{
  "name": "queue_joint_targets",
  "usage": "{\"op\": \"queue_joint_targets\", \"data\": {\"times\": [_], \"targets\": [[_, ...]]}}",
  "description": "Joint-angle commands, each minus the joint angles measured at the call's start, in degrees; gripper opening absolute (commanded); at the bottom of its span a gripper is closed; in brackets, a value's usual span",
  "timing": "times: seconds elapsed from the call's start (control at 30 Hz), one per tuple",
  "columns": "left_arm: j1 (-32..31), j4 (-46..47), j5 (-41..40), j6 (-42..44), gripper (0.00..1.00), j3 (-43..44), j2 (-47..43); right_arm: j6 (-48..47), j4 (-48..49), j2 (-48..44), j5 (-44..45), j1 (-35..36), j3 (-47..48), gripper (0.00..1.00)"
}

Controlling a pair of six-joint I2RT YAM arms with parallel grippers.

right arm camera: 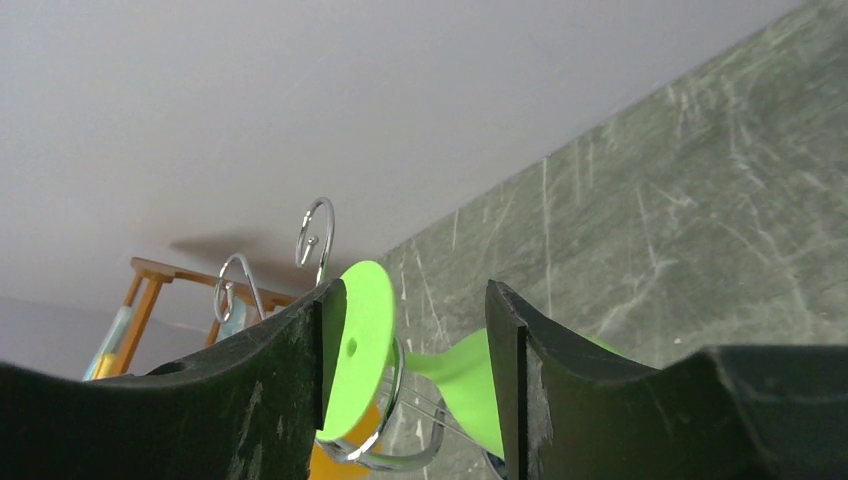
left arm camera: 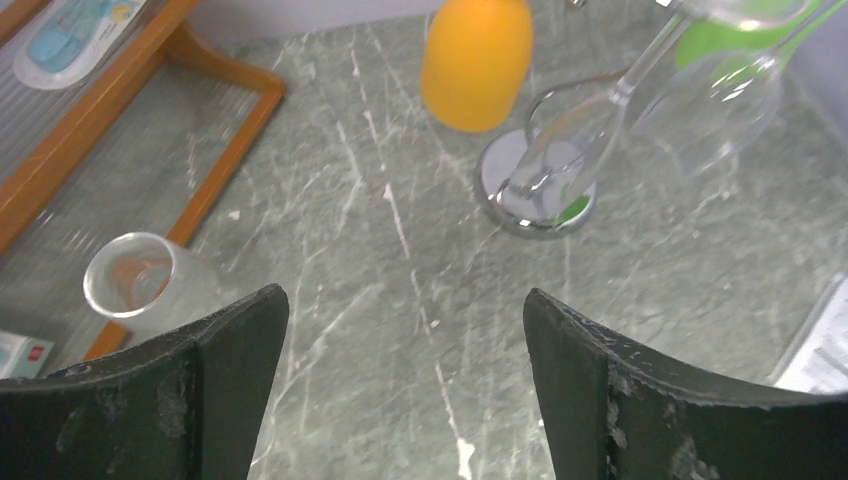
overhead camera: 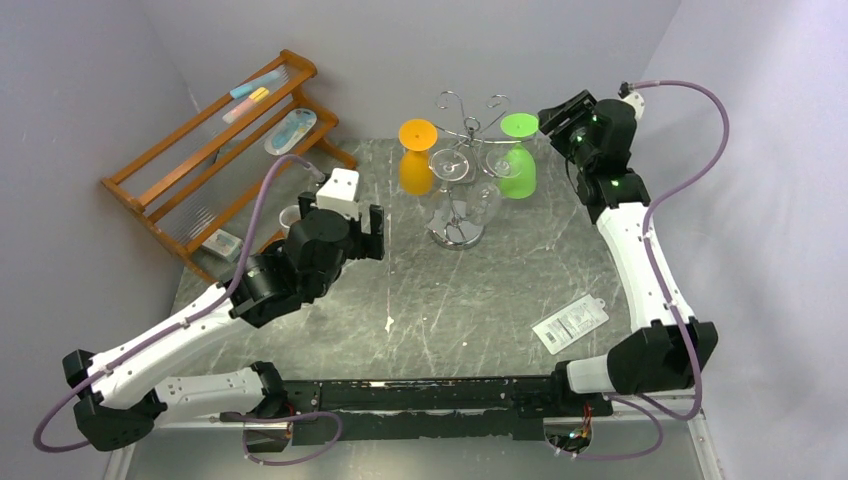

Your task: Place the wine glass upside down on the wine glass rack

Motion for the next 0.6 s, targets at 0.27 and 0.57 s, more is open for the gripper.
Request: {"op": "queue_joint_targets", "data": {"times": [0.27,0.57], "targets": [[7.5,-16.2,-5.3,-1.7,0.9,4.9,7.7,-5.3,-10.2,-13.0,8.1,-1.2,-4.5,0.57],[17.7,-22.0,-4.4,-3.3,0.68,5.9,8.8,-4.3,-13.3,-17.6,3.7,-1.2,-9.0,0.55]]}}
